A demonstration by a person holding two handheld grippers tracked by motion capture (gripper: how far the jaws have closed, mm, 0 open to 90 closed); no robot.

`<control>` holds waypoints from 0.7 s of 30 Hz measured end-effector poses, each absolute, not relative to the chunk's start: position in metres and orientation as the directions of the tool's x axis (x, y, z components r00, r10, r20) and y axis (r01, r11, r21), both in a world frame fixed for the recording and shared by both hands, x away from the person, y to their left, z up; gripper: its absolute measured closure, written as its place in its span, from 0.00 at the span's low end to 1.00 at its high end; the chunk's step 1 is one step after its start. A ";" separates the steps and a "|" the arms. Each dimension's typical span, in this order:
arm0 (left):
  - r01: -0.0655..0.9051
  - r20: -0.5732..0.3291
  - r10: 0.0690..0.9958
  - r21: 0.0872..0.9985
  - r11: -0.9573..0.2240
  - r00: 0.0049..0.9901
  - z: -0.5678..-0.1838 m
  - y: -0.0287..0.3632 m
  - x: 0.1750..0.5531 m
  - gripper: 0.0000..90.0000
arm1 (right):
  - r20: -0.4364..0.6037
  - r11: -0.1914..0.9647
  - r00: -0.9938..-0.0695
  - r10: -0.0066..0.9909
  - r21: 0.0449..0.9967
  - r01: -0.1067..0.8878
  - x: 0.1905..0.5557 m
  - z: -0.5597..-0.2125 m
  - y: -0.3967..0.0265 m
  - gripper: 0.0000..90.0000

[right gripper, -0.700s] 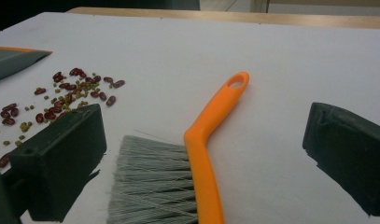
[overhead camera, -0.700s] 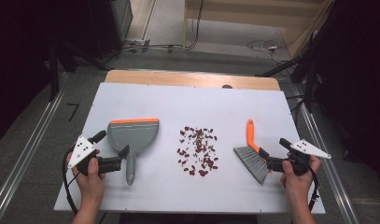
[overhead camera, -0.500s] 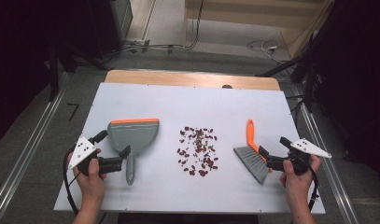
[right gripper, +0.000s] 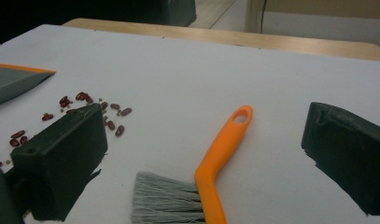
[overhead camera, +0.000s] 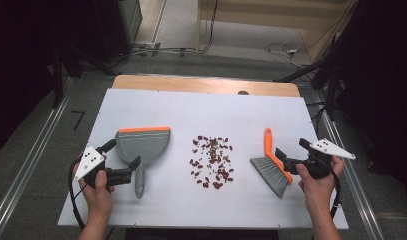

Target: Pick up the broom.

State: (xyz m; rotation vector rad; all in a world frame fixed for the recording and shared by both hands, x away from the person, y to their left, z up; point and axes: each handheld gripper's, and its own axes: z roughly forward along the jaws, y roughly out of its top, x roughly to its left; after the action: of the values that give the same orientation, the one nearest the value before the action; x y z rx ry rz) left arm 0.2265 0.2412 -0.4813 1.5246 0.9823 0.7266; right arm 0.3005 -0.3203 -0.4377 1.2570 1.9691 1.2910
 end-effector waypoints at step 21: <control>0.200 -0.046 0.882 0.978 -0.055 0.469 -0.481 0.242 0.223 0.00 | 0.077 0.237 -0.371 0.926 0.646 0.726 0.363 -0.459 -0.285 0.56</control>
State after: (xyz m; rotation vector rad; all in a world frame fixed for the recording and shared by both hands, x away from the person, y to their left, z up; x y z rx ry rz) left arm 0.2234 0.2421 -0.4812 1.5549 0.9742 0.7333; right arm 0.3632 -0.2846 -0.4590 1.5308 2.1940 0.8720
